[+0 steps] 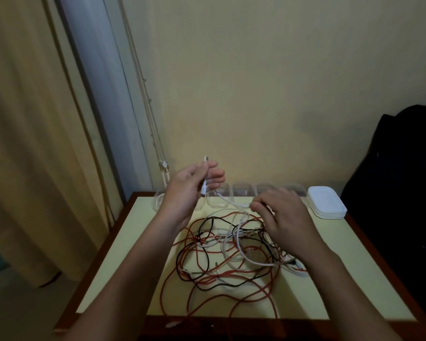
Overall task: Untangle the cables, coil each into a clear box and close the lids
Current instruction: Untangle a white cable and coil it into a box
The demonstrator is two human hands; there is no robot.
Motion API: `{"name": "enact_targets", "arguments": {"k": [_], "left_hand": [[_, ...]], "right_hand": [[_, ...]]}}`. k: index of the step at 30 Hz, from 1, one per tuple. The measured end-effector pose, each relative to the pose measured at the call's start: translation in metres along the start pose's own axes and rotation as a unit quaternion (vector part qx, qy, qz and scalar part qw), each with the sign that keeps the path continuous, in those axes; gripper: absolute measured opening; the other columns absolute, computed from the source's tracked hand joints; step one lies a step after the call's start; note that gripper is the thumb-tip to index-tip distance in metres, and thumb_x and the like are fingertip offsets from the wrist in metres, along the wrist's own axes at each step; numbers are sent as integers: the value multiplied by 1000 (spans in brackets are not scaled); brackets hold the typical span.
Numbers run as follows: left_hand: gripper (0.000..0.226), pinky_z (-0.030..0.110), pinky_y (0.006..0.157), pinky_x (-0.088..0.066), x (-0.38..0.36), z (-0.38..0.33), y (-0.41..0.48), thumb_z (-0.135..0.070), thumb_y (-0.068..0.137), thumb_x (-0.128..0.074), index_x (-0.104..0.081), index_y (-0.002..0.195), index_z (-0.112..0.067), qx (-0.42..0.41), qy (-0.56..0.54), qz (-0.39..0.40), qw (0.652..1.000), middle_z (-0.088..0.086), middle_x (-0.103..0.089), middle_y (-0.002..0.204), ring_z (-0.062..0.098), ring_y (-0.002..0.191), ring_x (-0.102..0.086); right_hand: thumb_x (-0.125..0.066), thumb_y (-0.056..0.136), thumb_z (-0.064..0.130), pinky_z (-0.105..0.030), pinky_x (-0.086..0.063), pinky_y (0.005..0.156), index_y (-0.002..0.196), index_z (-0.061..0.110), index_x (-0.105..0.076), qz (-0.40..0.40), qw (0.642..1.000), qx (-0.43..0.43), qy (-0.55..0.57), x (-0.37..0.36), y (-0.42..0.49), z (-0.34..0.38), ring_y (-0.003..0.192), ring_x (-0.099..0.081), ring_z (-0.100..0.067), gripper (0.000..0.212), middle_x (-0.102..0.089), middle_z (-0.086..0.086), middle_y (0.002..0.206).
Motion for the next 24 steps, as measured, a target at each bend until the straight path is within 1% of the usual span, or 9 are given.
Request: {"name": "enact_targets", "arguments": {"k": [4,7,9,11,13,15,19,22,24], "left_hand": [[28,32,80,-56,-13,5,-17,-24,106,-45,-68,105,-9,-27,119,65,990,12,-75,89,23,83,-72],[30,24,60,-47,-24,13,-28,-27,106,-43,-67,96,-13,-15,157,118,981,6,-59,65,15,57,-55],[30,22,47,-26,-30,19,-31,-25,108,-39,-61,98,-9,26,103,131,986,-1,-37,56,10,47,-31],[24,23,45,-14,-34,22,-33,-23,108,-37,-53,107,-5,76,-3,136,988,-5,-24,55,8,46,-17],[17,22,42,-12,-35,22,-35,-22,107,-38,-45,115,-9,114,-99,148,977,-6,-22,53,6,43,-15],[19,20,40,-13,-33,23,-36,-22,105,-39,-42,118,-8,138,-144,164,966,-7,-21,52,5,41,-15],[35,22,42,-11,-27,26,-38,-29,102,-43,-58,106,2,164,-141,176,960,-5,-14,56,8,47,-8],[39,23,44,-10,-26,29,-37,-33,105,-41,-62,101,0,165,-110,177,964,-4,-14,58,9,48,-8],[40,26,48,-10,-26,32,-37,-36,106,-40,-61,106,-1,154,-80,170,970,-2,-16,60,11,51,-9]], "right_hand": [[-47,100,31,-27,-26,68,79,17,-62,-25,996,72,41,16,12,30,71,-42,-15,30,-54,8,72],[-50,100,28,-23,-25,66,77,13,-62,-58,994,78,57,19,22,40,67,-43,-16,30,-52,6,69],[-56,98,30,-22,-28,66,77,13,-64,-74,993,38,82,18,26,40,67,-47,-14,29,-56,4,70],[-66,95,31,-16,-31,64,79,17,-63,-85,988,-17,124,16,25,38,67,-48,-5,22,-55,7,72],[-73,92,30,-11,-33,63,82,20,-59,-95,981,-57,159,13,21,36,69,-49,-1,19,-53,11,74],[-72,92,31,-12,-33,62,83,21,-61,-92,980,-64,166,12,16,33,69,-51,-1,17,-55,12,75],[-64,98,29,-17,-35,58,85,22,-68,-49,973,-84,208,9,10,28,61,-53,-2,15,-62,16,69],[-63,99,26,-20,-35,52,76,17,-67,-41,969,-93,223,8,9,28,51,-47,-6,25,-58,7,57],[-63,99,27,-19,-34,51,71,16,-65,-46,970,-104,214,8,11,28,49,-47,-12,30,-55,2,53]]}}
Point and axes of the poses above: each hand's wrist, its own y-axis towards the middle knuckle, its own x-axis out of the back of the hand, z = x × y, the point moved 2 cm from there along y, towards the middle knuckle
